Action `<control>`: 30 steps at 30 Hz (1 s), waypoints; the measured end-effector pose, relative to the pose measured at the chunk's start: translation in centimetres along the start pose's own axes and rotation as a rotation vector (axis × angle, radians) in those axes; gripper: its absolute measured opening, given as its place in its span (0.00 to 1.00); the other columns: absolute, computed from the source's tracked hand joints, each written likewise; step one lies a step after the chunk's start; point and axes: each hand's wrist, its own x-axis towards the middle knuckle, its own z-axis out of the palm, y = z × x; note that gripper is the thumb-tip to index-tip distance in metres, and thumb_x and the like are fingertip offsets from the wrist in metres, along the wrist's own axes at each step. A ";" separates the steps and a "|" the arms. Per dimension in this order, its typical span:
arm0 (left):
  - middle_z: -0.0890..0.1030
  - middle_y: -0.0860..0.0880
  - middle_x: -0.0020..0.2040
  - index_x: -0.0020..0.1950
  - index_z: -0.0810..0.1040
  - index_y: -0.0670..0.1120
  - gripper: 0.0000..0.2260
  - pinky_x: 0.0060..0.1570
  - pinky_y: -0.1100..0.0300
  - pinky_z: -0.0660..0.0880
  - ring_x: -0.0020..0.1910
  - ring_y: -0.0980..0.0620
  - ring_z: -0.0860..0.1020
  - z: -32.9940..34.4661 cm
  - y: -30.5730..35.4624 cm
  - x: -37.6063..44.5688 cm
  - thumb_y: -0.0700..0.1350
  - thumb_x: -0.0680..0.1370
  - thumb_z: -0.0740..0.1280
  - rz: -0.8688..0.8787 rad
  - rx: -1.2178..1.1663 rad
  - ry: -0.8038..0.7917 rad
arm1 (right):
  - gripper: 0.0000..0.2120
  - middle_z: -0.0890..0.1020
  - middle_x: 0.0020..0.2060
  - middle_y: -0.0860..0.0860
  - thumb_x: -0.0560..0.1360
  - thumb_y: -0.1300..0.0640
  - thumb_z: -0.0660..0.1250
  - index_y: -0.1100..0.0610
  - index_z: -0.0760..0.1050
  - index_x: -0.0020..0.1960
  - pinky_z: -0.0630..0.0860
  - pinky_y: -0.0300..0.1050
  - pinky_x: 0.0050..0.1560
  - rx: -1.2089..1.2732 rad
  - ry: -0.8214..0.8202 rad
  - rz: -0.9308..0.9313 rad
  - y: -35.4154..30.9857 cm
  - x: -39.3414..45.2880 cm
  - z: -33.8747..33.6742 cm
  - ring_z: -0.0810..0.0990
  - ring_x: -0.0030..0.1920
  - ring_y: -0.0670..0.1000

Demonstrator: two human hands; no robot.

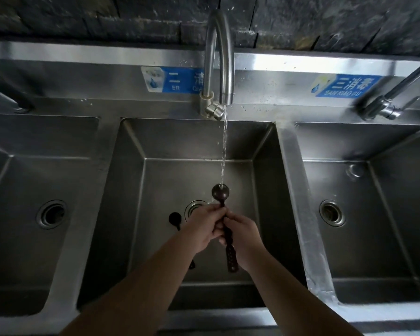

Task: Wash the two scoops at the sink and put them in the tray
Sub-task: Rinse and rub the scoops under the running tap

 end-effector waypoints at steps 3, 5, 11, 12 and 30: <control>0.73 0.48 0.29 0.51 0.80 0.39 0.08 0.25 0.58 0.70 0.25 0.52 0.70 -0.3 1.2 0.0 0.41 0.80 0.62 0.011 0.052 -0.035 | 0.12 0.84 0.35 0.58 0.79 0.63 0.62 0.60 0.85 0.47 0.76 0.43 0.30 0.083 -0.018 -0.024 -1.1 0.1 0.8 0.81 0.31 0.51; 0.74 0.49 0.29 0.51 0.81 0.42 0.09 0.24 0.59 0.70 0.24 0.54 0.71 -0.1 2.6 0.3 0.40 0.80 0.62 0.047 0.066 -0.007 | 0.11 0.83 0.38 0.61 0.80 0.65 0.60 0.64 0.82 0.52 0.76 0.46 0.33 0.106 -0.020 -0.065 -2.4 0.4 1.6 0.81 0.33 0.54; 0.78 0.49 0.29 0.51 0.83 0.48 0.08 0.25 0.60 0.65 0.24 0.53 0.73 1.2 9.2 1.5 0.41 0.79 0.64 0.247 0.139 -0.036 | 0.11 0.80 0.37 0.63 0.81 0.69 0.56 0.69 0.76 0.56 0.77 0.45 0.30 0.190 -0.084 -0.224 -8.5 1.0 4.9 0.81 0.32 0.55; 0.77 0.50 0.28 0.50 0.83 0.49 0.08 0.24 0.60 0.64 0.23 0.53 0.73 1.4 10.4 1.6 0.42 0.79 0.64 0.278 0.152 -0.033 | 0.10 0.79 0.36 0.63 0.81 0.69 0.56 0.68 0.76 0.55 0.76 0.44 0.28 0.179 -0.084 -0.261 -9.6 1.1 5.4 0.80 0.30 0.54; 0.78 0.49 0.27 0.52 0.81 0.44 0.10 0.22 0.59 0.70 0.23 0.51 0.74 2.1 9.2 1.3 0.38 0.80 0.60 0.108 0.195 -0.032 | 0.10 0.83 0.36 0.62 0.80 0.68 0.60 0.69 0.78 0.54 0.79 0.46 0.31 0.098 0.041 -0.223 -7.6 0.6 3.9 0.82 0.32 0.55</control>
